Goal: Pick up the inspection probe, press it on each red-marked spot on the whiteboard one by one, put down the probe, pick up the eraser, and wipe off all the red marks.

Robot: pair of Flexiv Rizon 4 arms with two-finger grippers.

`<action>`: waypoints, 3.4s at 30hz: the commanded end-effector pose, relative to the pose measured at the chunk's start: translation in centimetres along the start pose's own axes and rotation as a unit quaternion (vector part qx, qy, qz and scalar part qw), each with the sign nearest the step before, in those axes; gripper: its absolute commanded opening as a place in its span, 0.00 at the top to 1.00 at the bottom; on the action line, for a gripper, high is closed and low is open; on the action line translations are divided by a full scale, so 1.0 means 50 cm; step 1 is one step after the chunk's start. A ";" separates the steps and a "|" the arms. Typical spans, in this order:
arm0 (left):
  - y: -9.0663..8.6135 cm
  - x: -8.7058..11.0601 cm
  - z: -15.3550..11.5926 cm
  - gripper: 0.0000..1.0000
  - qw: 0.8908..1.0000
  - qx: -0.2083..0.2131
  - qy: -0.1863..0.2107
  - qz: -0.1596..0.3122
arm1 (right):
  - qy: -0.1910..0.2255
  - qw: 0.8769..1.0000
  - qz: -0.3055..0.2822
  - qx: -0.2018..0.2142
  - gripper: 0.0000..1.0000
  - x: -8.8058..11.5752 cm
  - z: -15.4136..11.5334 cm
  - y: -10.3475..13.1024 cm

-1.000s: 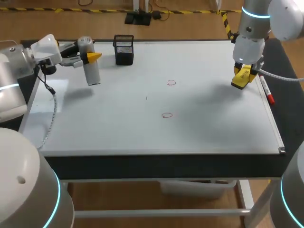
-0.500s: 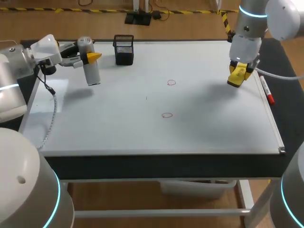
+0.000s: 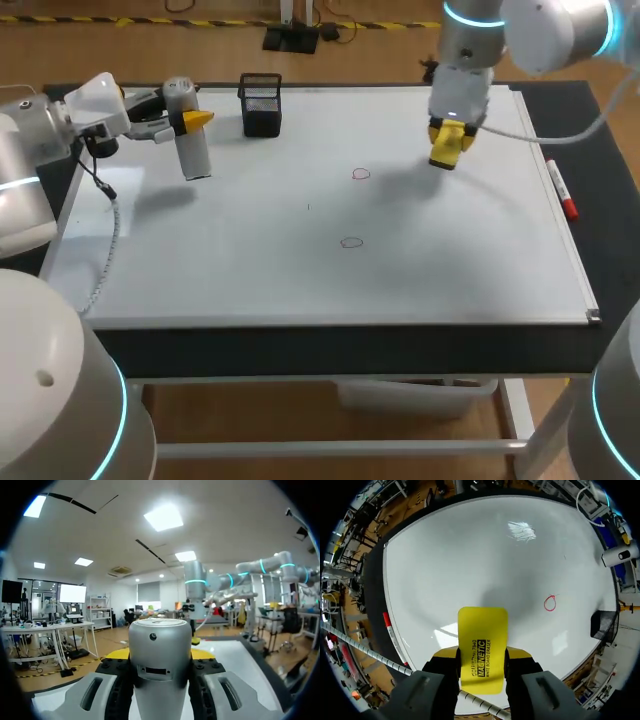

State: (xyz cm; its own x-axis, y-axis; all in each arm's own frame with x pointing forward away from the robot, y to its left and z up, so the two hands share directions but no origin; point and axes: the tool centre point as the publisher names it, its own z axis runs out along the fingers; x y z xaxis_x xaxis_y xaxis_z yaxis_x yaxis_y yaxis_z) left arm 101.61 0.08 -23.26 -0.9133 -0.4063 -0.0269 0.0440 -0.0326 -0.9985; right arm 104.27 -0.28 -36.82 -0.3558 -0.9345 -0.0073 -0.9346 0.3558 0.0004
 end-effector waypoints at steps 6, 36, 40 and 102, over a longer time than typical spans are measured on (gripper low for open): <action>-0.002 0.000 0.001 1.00 1.000 0.000 -0.001 0.000 | 0.027 0.998 -0.052 -0.002 1.00 -0.136 0.011 0.021; -0.002 0.000 0.001 1.00 1.000 0.000 -0.001 0.000 | 0.032 0.990 -0.135 0.007 1.00 -0.351 0.053 0.146; -0.002 0.000 0.001 1.00 1.000 0.000 -0.001 0.000 | 0.030 0.991 -0.134 0.010 1.00 -0.358 0.061 0.153; -0.002 0.000 0.001 1.00 1.000 0.000 -0.001 0.000 | 0.024 0.996 -0.089 -0.004 1.00 -0.250 0.130 0.122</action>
State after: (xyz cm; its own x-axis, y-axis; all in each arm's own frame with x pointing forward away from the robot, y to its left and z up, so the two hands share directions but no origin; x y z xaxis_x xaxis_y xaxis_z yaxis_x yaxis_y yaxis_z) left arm 101.59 0.08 -23.25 -0.9133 -0.4065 -0.0270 0.0441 -0.0326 -0.9985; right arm 103.26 14.44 -43.10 -0.1841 -0.9820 0.0417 -0.9826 0.1849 0.0151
